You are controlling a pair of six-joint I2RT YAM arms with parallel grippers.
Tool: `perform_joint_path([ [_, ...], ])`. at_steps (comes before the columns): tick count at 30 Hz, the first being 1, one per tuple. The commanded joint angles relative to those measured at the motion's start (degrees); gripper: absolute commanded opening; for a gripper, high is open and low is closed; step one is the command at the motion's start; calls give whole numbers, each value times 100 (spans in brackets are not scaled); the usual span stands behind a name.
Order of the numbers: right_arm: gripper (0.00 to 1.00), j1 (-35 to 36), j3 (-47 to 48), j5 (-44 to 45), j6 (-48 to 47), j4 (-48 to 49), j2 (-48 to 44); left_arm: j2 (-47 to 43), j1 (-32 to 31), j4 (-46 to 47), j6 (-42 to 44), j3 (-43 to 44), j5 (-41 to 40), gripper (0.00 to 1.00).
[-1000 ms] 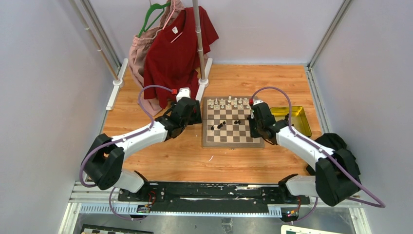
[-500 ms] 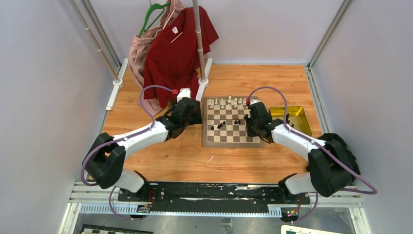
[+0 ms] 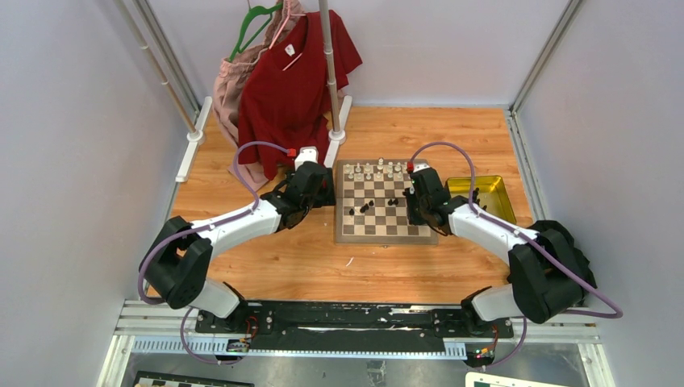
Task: Set up the chess pieces on the board
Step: Place the chess piece on the chessboard, then pick up the chess piece from the chessboard.
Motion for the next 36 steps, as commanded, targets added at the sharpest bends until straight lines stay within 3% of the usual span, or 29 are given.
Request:
perform_joint_path([
  [1,22,110,113,67,-79,-184,46,17,-46,136,-37,-12,-35,79],
  [9,33,160,295,111,-142,-394,-79,-35,-70,120,-46,-4,-39,80],
  [18,33,219,757,173,-277,-603,-62,-102,-75,77,-32,39,-78,80],
  [36,33,227,1413,-65,-513,-294,959,-50,-78,74,30,102,-158,80],
])
